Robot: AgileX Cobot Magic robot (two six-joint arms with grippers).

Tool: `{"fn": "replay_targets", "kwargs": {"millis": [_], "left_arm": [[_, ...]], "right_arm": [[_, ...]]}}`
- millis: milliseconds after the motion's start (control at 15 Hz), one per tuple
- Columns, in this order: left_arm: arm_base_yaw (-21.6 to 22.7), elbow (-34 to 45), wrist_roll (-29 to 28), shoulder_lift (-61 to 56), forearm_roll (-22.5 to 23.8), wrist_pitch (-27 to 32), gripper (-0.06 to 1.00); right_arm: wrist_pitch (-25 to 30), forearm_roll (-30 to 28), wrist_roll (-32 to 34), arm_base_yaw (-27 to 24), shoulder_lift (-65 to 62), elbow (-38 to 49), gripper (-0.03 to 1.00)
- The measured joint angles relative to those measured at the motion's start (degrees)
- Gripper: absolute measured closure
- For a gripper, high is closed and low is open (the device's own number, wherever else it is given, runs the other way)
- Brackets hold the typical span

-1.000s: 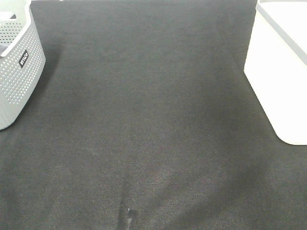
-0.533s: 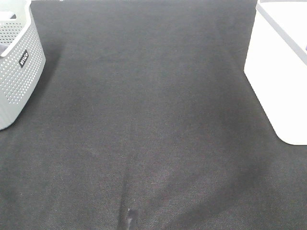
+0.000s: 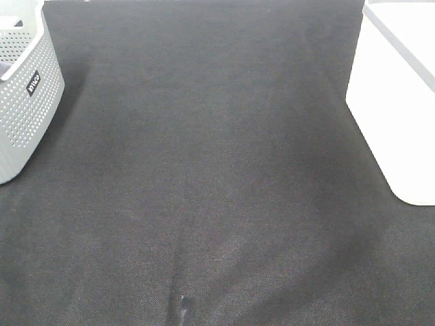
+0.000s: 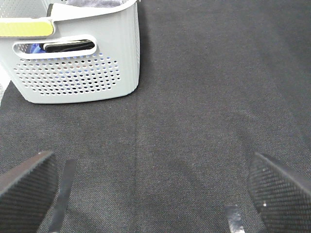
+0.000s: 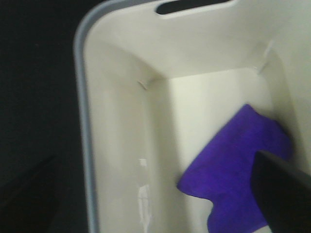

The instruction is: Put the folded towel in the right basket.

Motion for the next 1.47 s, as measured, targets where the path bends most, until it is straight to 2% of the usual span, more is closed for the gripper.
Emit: {"fn": "replay_targets", "kwargs": {"millis": [133, 267, 400, 533, 600, 733, 800, 867, 933, 1067, 1200, 1467], "left_arm": [[0.0, 0.0, 0.0, 0.0, 0.0, 0.0, -0.04], [0.0, 0.0, 0.0, 0.0, 0.0, 0.0, -0.04], [0.0, 0.0, 0.0, 0.0, 0.0, 0.0, -0.04], [0.0, 0.0, 0.0, 0.0, 0.0, 0.0, -0.04], [0.0, 0.0, 0.0, 0.0, 0.0, 0.0, -0.04], [0.0, 0.0, 0.0, 0.0, 0.0, 0.0, -0.04], [0.0, 0.0, 0.0, 0.0, 0.0, 0.0, -0.04], [0.0, 0.0, 0.0, 0.0, 0.0, 0.0, -0.04], [0.0, 0.0, 0.0, 0.0, 0.0, 0.0, -0.04], [0.0, 0.0, 0.0, 0.0, 0.0, 0.0, -0.04], [0.0, 0.0, 0.0, 0.0, 0.0, 0.0, -0.04], [0.0, 0.0, 0.0, 0.0, 0.0, 0.0, -0.04]], "right_arm": [[0.0, 1.0, -0.7, 4.7, -5.7, 0.0, -0.01], [-0.1, 1.1, -1.3, 6.9, -10.6, 1.3, -0.01], [-0.1, 0.3, -1.3, 7.4, -17.1, 6.8, -0.01], [-0.1, -0.1, -1.5, 7.4, -28.0, 17.9, -0.01], [-0.1, -0.1, -1.5, 7.4, -28.0, 17.9, -0.01], [-0.1, -0.2, -2.7, 7.4, -40.7, 33.0, -0.01], [-0.1, -0.3, -3.5, 7.4, -52.3, 45.5, -0.01], [-0.1, -0.3, -3.7, 7.4, -55.6, 50.0, -0.01], [-0.1, -0.2, -3.7, 7.4, -67.8, 62.3, -0.01], [0.2, -0.2, -3.8, 7.4, -83.1, 74.6, -0.01], [0.3, -0.2, -4.0, 7.4, -95.3, 83.4, -0.01], [0.3, -0.2, -4.2, 7.4, -112.2, 91.3, -0.01]]}}
